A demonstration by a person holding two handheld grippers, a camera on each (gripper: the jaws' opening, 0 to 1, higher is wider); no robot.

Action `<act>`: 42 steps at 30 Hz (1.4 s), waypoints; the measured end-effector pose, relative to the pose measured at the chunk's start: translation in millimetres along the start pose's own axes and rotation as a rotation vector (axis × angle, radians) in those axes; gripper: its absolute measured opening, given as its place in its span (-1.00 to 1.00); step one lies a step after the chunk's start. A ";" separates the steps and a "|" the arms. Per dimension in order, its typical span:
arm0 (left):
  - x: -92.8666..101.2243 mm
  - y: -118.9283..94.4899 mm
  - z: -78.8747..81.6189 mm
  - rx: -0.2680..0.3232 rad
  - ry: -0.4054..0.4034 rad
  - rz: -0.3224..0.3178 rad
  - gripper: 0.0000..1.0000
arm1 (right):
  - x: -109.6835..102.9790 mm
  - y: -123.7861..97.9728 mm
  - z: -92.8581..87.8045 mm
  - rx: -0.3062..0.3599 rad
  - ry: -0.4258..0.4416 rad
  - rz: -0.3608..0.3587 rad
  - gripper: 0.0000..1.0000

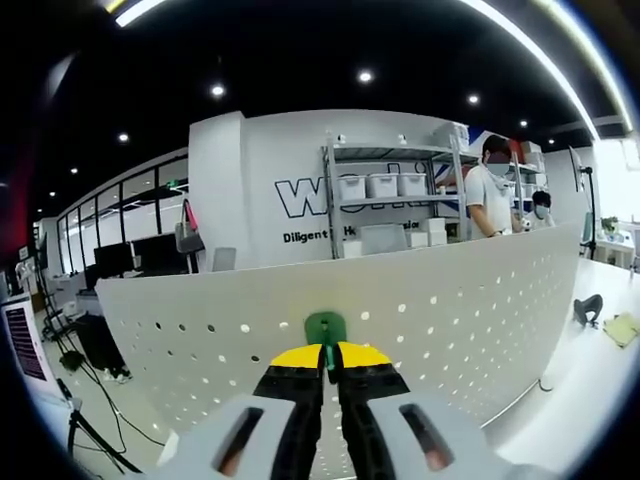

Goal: Insert the hook assembly into the mounting plate slot until the hook locks in place.

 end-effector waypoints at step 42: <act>2.9 -2.9 -8.0 -0.008 0.026 -0.017 -0.89 | -0.9 1.0 -1.1 0.001 0.003 0.001 -0.05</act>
Point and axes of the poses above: the point that each gripper's makers call its tool centre point, and the gripper's own axes: y roughly forward along the fingers, x roughly to its right, z roughly out of its top, the point moved 9 cm from there along -y, roughly backward along the fingers, and after that the axes turned 4 degrees about z, right-handed, at the moved point
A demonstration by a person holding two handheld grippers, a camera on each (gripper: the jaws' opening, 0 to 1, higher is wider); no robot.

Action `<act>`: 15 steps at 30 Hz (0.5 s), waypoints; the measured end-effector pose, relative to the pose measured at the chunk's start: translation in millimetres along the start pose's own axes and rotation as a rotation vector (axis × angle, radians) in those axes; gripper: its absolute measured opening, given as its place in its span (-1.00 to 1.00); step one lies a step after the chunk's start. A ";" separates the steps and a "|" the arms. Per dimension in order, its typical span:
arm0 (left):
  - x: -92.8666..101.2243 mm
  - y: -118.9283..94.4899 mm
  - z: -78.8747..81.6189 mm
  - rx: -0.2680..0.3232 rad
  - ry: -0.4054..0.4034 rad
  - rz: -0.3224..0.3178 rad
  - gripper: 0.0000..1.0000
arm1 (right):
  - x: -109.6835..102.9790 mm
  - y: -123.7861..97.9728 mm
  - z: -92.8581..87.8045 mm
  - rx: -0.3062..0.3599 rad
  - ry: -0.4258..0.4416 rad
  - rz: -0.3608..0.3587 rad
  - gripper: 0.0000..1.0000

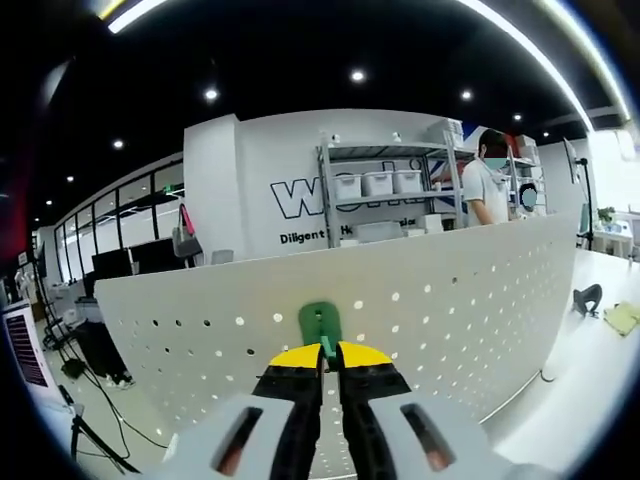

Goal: Insert the hook assembly into the mounting plate slot until the hook locks in place.

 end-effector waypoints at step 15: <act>-2.5 -7.8 -3.6 0.021 -0.022 0.003 -0.93 | -0.9 -0.3 0.8 0.007 0.000 0.001 -0.05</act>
Point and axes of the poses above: the point that each gripper's makers call its tool centre point, and the gripper's own axes: y roughly forward along the fingers, x roughly to its right, z roughly out of its top, the point moved 9 cm from there along -y, roughly backward along the fingers, and after that the axes turned 4 degrees about z, right-handed, at the moved point
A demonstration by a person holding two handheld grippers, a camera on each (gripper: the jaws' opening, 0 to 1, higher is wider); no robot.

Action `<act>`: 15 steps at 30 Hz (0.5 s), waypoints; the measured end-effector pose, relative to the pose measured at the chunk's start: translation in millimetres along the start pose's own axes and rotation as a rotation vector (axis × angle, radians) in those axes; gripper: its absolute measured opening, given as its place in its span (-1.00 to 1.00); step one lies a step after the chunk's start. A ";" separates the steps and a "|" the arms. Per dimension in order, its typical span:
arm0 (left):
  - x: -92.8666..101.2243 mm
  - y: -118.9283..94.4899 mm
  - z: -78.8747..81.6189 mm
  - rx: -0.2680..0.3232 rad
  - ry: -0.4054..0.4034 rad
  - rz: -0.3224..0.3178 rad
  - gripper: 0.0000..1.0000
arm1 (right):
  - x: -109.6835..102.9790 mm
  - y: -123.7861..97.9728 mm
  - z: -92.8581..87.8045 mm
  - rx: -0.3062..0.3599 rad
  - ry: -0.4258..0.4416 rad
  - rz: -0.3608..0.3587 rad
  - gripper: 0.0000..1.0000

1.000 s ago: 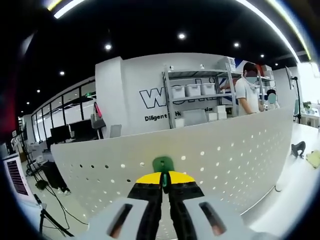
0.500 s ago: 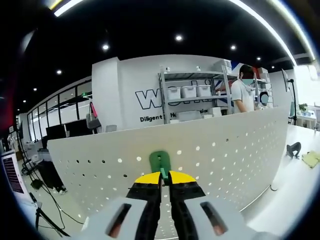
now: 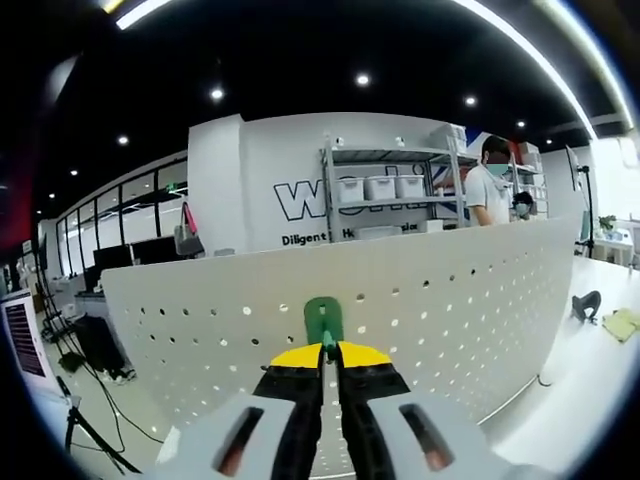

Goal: Insert the hook assembly into the mounting plate slot until the hook locks in place.

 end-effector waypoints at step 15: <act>-0.5 -0.9 -1.2 -0.012 0.002 -0.008 -0.93 | 0.1 1.5 0.1 -0.001 0.001 0.002 -0.05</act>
Point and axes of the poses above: the point that each gripper's makers call its tool centre point, and the gripper's own axes: y roughly forward along the fingers, x roughly to its right, z roughly out of its top, the point moved 9 cm from there along -y, roughly backward along the fingers, and after that the axes turned 4 degrees about z, right-handed, at the moved point
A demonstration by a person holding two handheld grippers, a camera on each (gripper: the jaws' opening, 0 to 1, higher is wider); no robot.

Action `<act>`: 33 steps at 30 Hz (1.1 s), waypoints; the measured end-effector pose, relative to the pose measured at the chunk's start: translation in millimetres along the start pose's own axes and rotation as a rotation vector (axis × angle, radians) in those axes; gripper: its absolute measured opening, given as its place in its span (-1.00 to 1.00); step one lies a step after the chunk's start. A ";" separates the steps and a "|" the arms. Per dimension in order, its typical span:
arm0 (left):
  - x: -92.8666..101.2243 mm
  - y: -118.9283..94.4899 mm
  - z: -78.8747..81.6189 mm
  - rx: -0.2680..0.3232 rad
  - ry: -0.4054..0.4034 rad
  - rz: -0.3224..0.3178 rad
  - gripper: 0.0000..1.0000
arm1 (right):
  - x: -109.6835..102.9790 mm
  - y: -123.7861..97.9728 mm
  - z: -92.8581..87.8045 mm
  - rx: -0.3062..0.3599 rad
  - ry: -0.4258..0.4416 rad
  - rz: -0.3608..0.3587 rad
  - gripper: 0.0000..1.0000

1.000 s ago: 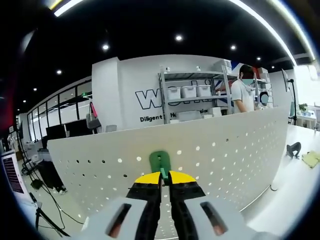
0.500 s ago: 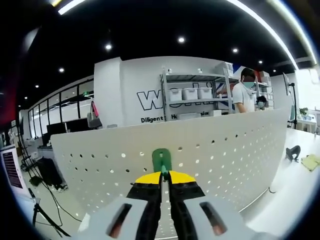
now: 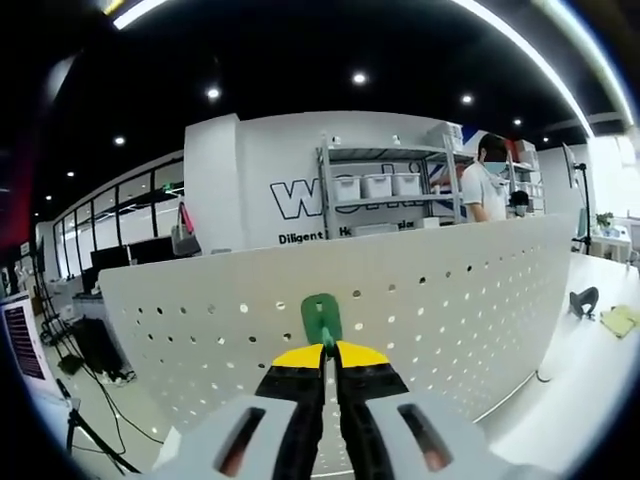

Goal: Insert the hook assembly into the mounting plate slot until the hook locks in place.

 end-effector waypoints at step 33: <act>6.9 -42.8 -22.1 0.041 -0.045 -0.144 -0.71 | -3.5 7.5 2.4 -0.018 -0.023 0.033 -0.05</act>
Point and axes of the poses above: the point that each gripper's makers call its tool centre point, and the gripper's own axes: y roughly forward along the fingers, x roughly to its right, z roughly out of its top, the point moved 9 cm from there along -y, roughly backward along the fingers, and after that the axes turned 4 degrees about z, right-handed, at the moved point
